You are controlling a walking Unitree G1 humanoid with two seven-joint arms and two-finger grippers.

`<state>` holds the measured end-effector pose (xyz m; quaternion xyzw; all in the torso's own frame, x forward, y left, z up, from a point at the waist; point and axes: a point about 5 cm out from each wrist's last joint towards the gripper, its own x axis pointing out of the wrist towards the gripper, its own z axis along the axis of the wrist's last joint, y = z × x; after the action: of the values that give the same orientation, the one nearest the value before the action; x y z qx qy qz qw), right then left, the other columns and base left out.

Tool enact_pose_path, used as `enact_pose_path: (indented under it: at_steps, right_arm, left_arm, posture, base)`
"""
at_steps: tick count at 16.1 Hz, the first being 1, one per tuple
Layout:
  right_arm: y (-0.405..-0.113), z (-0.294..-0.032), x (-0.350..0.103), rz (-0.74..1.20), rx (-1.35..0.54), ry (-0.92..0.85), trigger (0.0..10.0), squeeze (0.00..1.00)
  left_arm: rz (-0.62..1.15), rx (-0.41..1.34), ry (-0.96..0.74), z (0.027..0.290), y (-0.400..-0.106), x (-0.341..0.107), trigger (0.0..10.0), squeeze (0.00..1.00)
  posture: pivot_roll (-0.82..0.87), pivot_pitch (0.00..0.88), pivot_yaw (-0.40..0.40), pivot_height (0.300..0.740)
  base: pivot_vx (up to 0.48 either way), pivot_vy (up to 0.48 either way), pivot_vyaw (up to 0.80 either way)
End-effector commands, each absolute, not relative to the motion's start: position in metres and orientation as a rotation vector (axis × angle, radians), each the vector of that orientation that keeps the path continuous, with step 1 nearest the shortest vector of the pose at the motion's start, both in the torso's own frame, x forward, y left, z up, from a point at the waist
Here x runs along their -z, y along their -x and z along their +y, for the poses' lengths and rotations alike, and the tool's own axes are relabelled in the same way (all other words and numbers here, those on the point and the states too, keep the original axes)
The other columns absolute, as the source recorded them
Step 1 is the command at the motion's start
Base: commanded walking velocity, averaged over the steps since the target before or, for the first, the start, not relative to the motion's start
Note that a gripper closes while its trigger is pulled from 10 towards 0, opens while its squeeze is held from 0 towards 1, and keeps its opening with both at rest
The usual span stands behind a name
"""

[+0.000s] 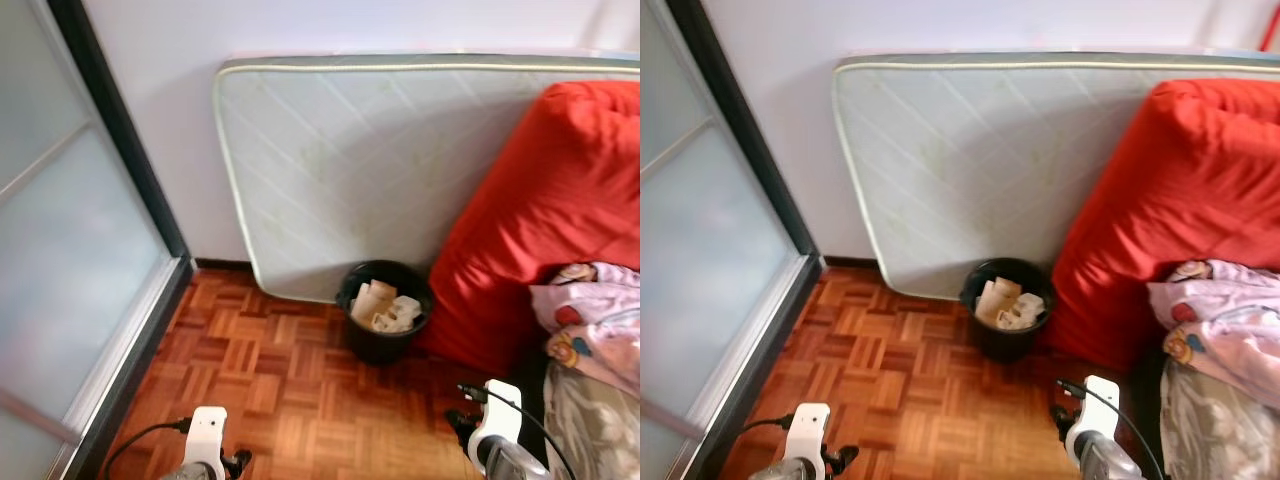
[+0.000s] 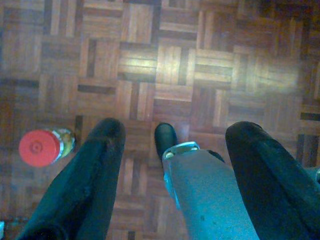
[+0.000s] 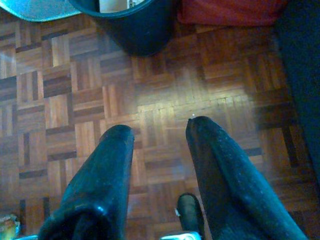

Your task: Clean up the room

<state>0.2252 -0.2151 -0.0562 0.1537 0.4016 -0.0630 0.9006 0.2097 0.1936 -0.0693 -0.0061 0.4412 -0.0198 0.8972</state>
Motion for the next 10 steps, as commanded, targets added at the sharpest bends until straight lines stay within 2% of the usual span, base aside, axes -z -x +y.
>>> enact_pose_path:
  at_steps: [1, 10]
  right_arm:
    - [-0.2229, -0.2152, 0.0577, 0.842, 0.126, -0.314, 10.0, 0.0]
    - [-0.2236, -0.2163, 0.0571, 0.845, 0.13, -0.297, 10.0, 0.0]
  left_arm:
    - [0.928, 0.034, 0.013, 0.1962, -0.206, 0.0711, 10.0, 0.0]
    - [0.933, 0.046, 0.012, 0.1956, -0.2065, 0.071, 10.0, 0.0]
  posture:
    - [0.05, 0.0, 0.026, 0.74]
    - [0.05, 0.0, 0.022, 0.74]
  base:
    - [0.0, 0.0, -0.72]
    - [0.0, 0.0, -0.72]
